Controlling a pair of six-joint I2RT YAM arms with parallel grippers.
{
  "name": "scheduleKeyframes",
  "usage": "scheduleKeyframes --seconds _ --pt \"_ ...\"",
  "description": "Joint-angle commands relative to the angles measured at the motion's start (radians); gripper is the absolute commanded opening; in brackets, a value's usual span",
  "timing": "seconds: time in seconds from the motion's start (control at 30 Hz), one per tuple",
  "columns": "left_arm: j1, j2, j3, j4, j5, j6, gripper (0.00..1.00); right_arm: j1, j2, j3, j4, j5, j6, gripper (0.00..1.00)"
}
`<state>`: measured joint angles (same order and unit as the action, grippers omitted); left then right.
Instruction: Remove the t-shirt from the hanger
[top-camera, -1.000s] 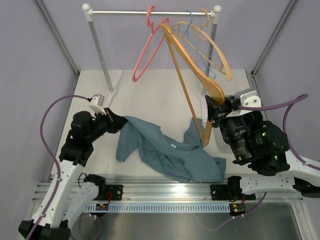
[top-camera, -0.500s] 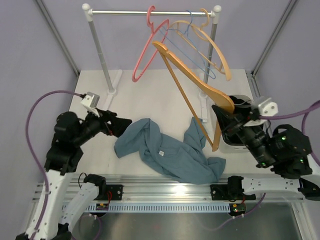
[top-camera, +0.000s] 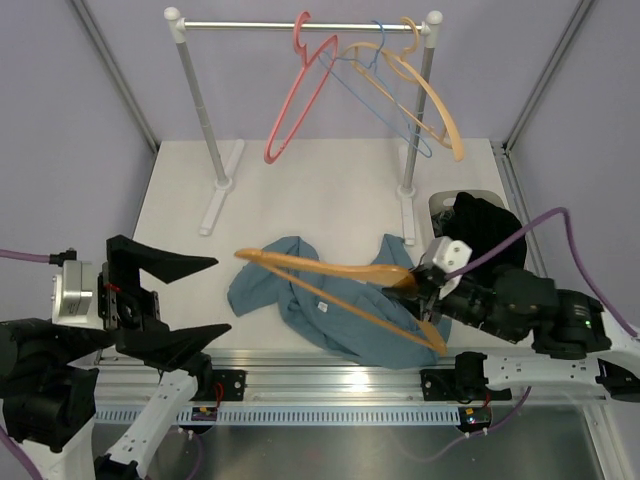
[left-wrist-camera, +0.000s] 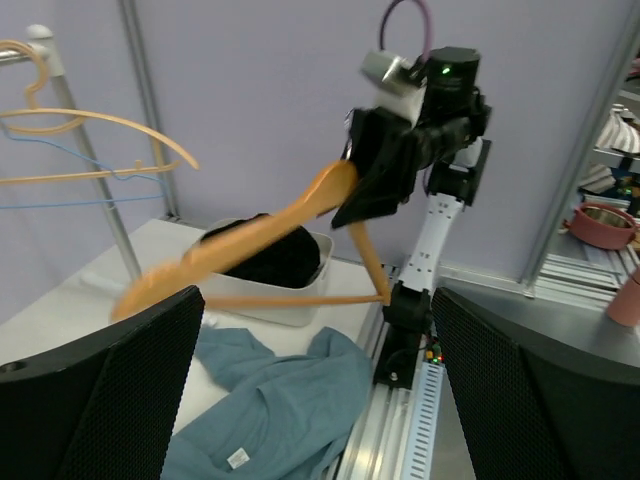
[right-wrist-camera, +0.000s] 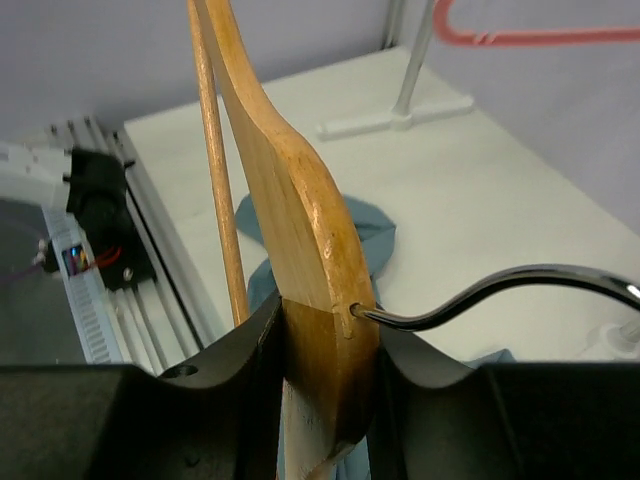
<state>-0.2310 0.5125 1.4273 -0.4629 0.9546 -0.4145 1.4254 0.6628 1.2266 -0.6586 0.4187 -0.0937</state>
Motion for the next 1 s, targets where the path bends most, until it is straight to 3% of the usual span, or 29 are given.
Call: scheduleKeyframes --seconds 0.0,0.3,0.43,0.57,0.67,0.87,0.97 --pt "0.004 0.060 0.009 0.027 0.113 -0.063 0.99 -0.003 0.024 -0.033 -0.007 -0.153 0.026 0.00" --pt "-0.036 0.273 -0.109 0.067 0.184 0.012 0.99 -0.003 0.188 -0.023 0.047 -0.242 0.032 0.00" --pt "-0.154 0.351 -0.149 0.023 0.150 0.148 0.99 -0.005 0.254 0.025 0.033 -0.241 0.014 0.00" --pt "-0.406 0.457 -0.121 -0.118 -0.034 0.333 0.98 -0.003 0.270 0.040 0.059 -0.250 0.005 0.00" --pt "-0.481 0.515 -0.111 -0.197 -0.083 0.407 0.93 -0.003 0.282 0.053 0.060 -0.236 0.000 0.00" --pt "-0.527 0.532 -0.151 -0.197 -0.068 0.453 0.83 -0.005 0.310 0.062 0.045 -0.187 -0.008 0.00" --pt "-0.593 0.543 -0.166 -0.189 -0.137 0.456 0.75 -0.005 0.319 0.062 0.053 -0.175 -0.009 0.00"
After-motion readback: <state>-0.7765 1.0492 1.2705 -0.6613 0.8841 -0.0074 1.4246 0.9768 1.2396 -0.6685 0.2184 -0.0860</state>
